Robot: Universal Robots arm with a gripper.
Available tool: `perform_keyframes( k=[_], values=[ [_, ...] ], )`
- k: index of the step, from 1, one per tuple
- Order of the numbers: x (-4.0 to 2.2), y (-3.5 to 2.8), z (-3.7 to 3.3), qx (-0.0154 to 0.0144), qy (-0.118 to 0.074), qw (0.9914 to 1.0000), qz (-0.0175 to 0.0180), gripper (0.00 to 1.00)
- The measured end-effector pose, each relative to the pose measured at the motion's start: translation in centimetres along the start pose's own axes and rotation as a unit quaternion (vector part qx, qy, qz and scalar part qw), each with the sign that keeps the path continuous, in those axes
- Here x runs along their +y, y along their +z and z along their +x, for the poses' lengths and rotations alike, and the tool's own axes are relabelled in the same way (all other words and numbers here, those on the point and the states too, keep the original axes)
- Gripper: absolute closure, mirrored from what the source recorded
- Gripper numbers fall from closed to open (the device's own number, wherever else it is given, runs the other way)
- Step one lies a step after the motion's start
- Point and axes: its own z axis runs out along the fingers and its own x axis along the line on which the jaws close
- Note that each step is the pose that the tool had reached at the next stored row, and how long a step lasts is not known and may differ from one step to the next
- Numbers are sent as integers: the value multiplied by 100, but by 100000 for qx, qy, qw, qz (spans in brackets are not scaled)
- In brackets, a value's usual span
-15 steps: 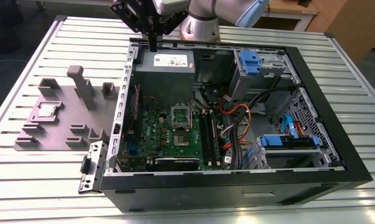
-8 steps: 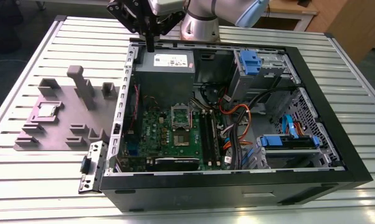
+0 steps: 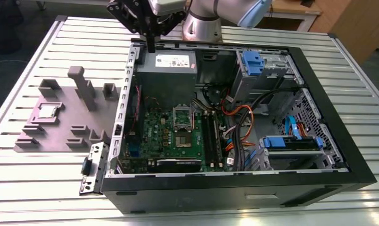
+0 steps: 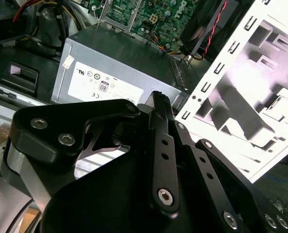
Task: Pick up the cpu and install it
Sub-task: 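Reach for the cpu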
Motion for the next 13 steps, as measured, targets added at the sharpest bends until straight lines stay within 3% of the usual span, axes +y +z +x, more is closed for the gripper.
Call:
perform_keyframes(
  k=[13],
  values=[
    [-4, 0, 56, 1, -4, 100000, 0, 89]
  ],
)
